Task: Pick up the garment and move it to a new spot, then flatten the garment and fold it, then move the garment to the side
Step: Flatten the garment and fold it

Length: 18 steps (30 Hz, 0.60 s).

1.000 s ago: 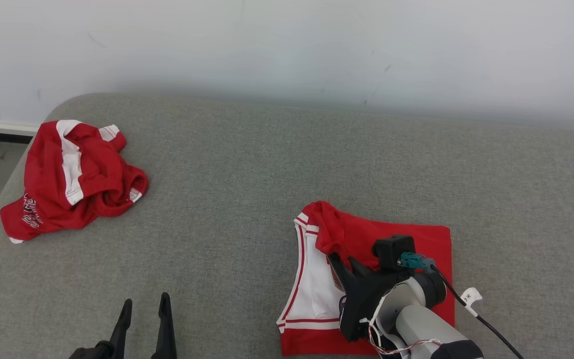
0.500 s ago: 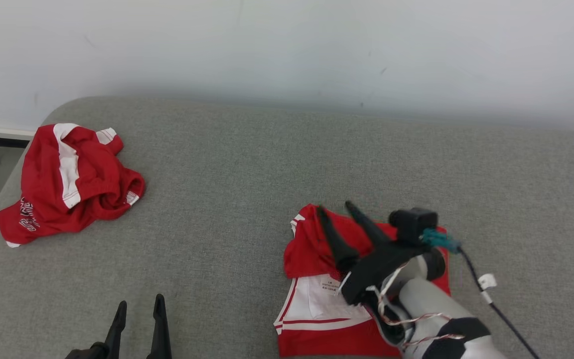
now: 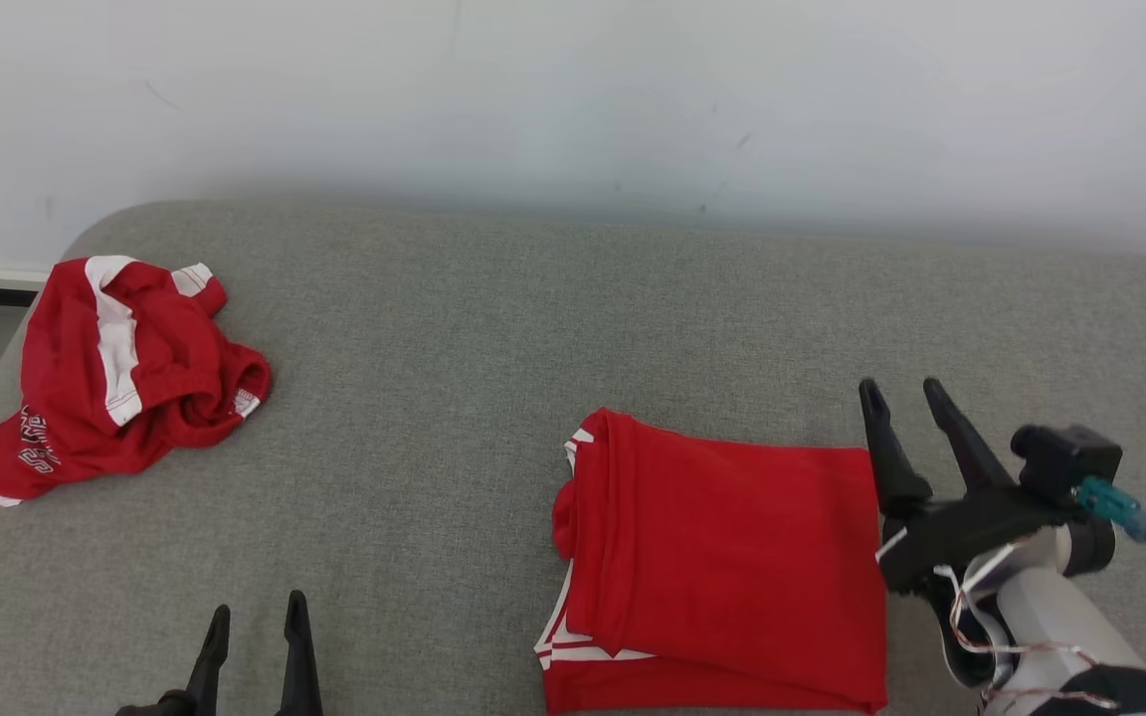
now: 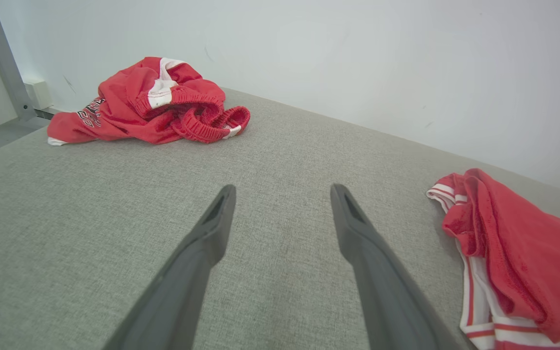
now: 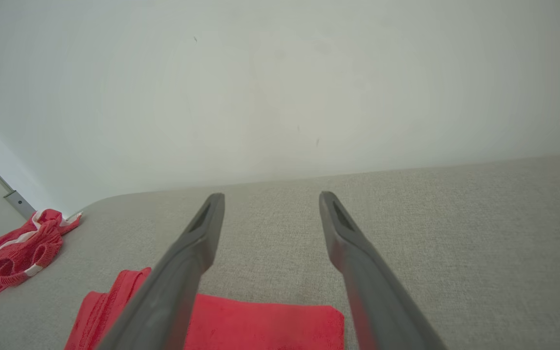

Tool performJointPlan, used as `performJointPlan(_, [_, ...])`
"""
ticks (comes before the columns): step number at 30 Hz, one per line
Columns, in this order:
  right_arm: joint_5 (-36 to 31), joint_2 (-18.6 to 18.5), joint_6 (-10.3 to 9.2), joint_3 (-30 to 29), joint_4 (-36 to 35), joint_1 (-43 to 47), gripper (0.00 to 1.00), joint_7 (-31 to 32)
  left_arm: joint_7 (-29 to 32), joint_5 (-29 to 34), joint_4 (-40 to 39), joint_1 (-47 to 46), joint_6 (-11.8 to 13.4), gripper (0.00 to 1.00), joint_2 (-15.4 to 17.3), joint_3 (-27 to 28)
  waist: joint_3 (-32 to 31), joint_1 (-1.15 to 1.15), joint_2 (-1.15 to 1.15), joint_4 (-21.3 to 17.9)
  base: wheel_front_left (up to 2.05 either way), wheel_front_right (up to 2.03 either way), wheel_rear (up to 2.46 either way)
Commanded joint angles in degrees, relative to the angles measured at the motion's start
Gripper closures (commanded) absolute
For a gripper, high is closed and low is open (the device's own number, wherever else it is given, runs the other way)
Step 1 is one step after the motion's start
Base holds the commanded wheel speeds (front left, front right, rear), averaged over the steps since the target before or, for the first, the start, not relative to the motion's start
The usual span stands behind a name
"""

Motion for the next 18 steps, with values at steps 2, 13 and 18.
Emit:
performJointPlan(2, [-1.77,-0.15,-0.12,-1.38,-1.28,3.16,0.0,-0.08,-0.08,0.18,-0.35,0.19,0.06,0.0,-0.04,0.44,0.04,0.0,0.0,-0.11,0.0,0.0,0.0])
performJointPlan(13, [-11.53,4.06,-0.12,-15.17,-15.66,17.06,0.0,-0.09,-0.08,2.58,-2.25,2.04,0.2,0.0,-0.03,2.03,-1.68,0.0,0.0,-2.27,0.0,0.0,0.0])
performJointPlan(18, [-15.97,6.39,-0.12,-18.31,-22.32,23.95,0.0,-0.09,-0.08,3.81,-3.12,3.0,0.04,0.0,-0.03,2.73,-2.73,0.0,0.0,-3.69,0.0,0.0,0.0])
